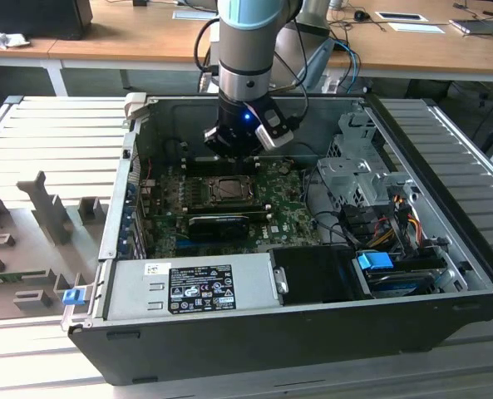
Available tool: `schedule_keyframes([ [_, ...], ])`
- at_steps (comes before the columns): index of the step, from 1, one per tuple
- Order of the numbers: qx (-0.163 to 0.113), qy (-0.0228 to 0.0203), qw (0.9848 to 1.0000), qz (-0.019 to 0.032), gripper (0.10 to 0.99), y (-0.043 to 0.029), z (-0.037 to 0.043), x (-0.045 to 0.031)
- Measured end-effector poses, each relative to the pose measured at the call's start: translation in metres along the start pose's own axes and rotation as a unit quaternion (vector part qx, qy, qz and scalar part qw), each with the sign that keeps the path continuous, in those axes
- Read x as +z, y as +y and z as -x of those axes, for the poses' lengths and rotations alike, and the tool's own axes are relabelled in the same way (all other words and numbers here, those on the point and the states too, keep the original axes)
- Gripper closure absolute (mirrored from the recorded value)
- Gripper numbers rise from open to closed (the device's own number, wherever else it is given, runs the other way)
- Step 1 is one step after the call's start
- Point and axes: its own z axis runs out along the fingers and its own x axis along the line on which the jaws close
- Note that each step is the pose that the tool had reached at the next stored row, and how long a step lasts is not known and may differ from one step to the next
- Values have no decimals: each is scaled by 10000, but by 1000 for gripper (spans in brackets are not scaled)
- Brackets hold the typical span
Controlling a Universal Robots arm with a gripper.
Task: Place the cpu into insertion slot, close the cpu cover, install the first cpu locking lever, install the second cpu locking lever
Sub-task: 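Install the second cpu locking lever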
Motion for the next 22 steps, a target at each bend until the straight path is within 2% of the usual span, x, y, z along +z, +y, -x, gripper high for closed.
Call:
schedule_keyframes([
  [3,0,0,10000,0,980,7,2,-82],
  [22,1,-1,10000,1,980,-84,-6,-92],
])
